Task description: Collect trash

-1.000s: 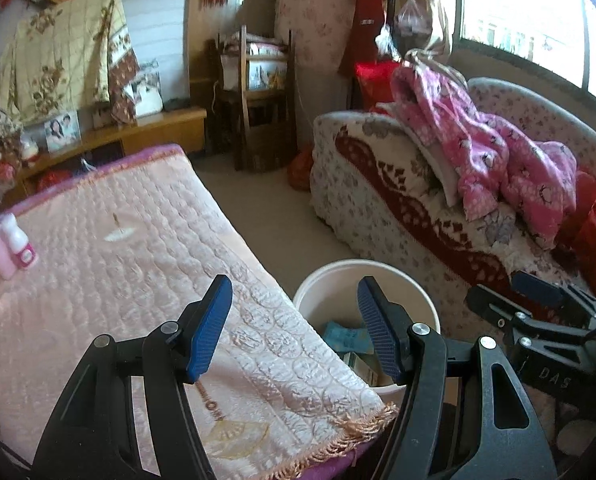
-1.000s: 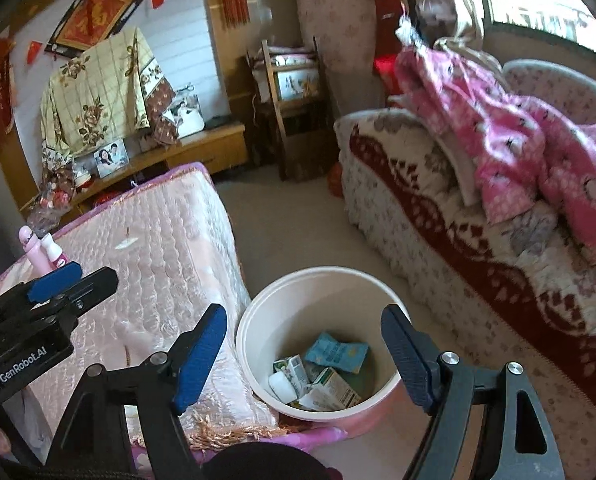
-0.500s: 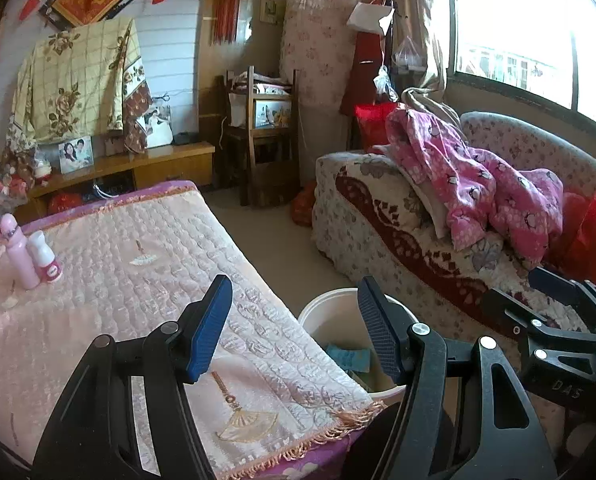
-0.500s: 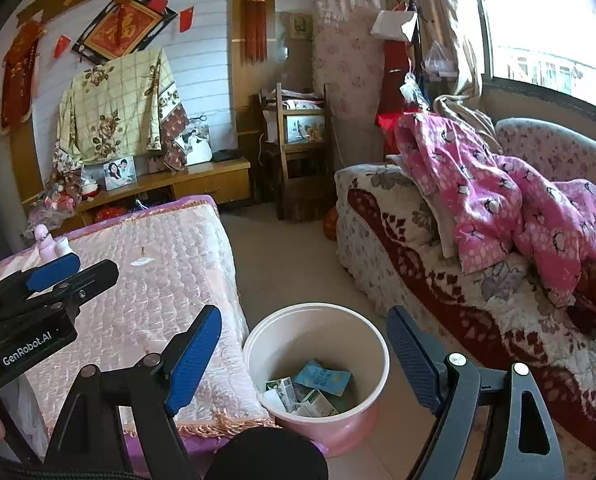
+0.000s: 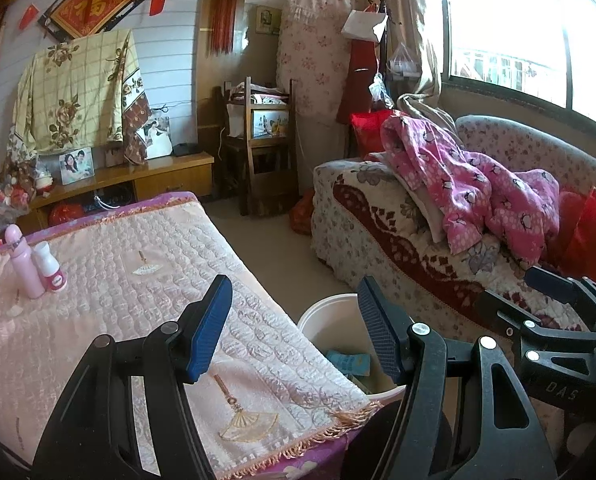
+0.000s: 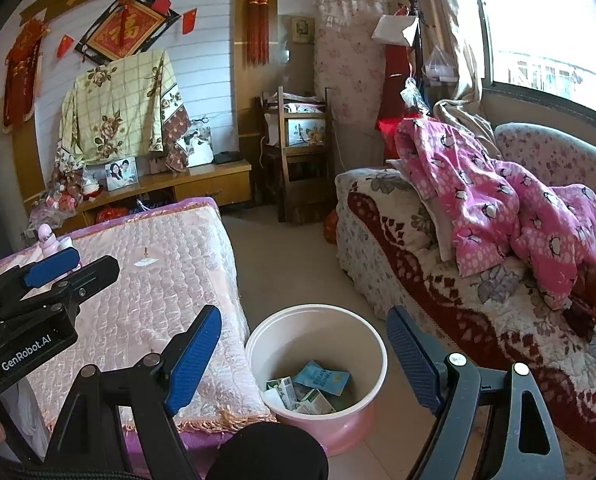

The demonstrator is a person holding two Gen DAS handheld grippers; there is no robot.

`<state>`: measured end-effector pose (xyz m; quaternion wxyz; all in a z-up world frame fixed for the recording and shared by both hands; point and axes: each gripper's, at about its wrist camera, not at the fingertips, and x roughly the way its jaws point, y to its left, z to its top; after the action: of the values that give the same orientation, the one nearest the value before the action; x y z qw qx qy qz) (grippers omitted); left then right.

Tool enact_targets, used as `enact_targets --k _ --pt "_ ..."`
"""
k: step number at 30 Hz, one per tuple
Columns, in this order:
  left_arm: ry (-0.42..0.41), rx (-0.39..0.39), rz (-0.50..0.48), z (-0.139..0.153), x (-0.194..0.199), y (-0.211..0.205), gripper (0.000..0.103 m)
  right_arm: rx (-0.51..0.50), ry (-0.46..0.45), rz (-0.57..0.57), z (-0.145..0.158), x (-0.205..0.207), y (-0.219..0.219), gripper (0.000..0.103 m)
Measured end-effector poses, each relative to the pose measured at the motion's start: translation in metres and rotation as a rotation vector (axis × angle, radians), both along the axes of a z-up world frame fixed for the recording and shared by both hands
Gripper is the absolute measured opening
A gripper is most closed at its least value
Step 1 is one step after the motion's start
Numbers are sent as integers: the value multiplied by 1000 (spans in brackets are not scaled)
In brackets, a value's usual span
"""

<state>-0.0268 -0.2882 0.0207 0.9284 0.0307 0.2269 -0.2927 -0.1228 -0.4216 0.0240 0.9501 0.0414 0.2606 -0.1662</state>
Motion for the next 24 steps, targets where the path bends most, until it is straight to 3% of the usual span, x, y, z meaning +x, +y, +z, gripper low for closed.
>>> enact_targets --k 24 --pt "25 10 -5 -8 5 4 64 8 10 -7 -4 -1 -4 83"
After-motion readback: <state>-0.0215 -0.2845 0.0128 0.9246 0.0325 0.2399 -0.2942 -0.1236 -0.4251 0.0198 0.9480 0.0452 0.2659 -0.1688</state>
